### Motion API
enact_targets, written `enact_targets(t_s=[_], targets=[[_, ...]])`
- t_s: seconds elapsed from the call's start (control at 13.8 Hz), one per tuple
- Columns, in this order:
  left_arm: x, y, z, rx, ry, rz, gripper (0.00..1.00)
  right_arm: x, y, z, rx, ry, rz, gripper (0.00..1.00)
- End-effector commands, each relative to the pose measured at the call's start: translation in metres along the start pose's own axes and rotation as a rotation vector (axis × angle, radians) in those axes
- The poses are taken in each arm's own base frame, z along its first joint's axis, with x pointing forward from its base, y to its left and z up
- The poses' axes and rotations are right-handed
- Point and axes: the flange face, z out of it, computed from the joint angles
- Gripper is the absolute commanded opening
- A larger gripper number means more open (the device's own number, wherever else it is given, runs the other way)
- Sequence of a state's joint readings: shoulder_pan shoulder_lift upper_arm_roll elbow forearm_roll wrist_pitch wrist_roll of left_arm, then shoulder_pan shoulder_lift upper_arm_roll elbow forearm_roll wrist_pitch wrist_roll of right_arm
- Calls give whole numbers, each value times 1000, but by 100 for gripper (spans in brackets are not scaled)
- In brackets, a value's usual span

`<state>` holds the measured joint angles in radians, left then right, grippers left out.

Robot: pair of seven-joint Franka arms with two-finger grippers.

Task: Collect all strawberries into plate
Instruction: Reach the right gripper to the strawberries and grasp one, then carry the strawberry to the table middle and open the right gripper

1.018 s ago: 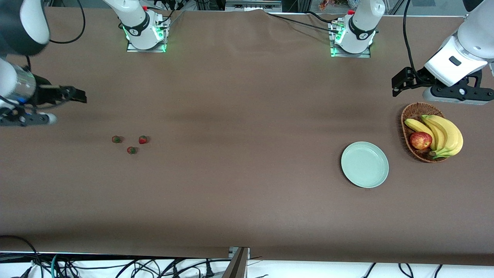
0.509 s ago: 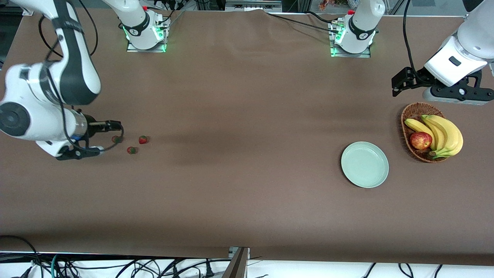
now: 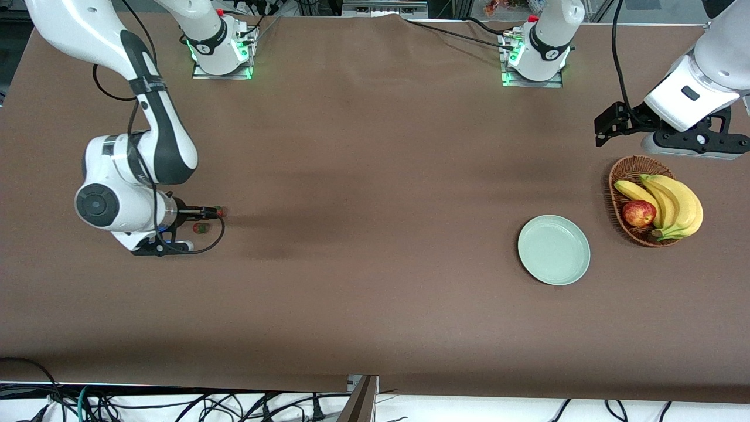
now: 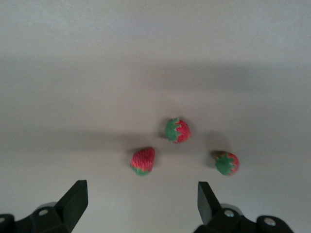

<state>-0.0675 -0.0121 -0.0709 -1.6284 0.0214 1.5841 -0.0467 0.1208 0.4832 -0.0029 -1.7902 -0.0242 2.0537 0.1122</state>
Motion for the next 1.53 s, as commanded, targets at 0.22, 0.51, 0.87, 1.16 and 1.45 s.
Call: enact_targets(t_s=[0.22, 0.51, 0.87, 1.16, 1.45], targets=[[2, -1, -6, 8, -4, 11, 100, -22, 0, 57, 25, 98, 28, 100], [2, -1, -6, 8, -4, 11, 100, -29, 0, 81, 29, 123, 37, 100], [2, -1, -6, 9, -4, 9, 100, -35, -9, 91, 28, 114, 55, 85], [1, -4, -5, 9, -17, 6, 100, -35, -9, 91, 28, 113, 55, 45], [1, -2, -5, 9, -17, 11, 100, -36, -9, 93, 28, 108, 56, 15]])
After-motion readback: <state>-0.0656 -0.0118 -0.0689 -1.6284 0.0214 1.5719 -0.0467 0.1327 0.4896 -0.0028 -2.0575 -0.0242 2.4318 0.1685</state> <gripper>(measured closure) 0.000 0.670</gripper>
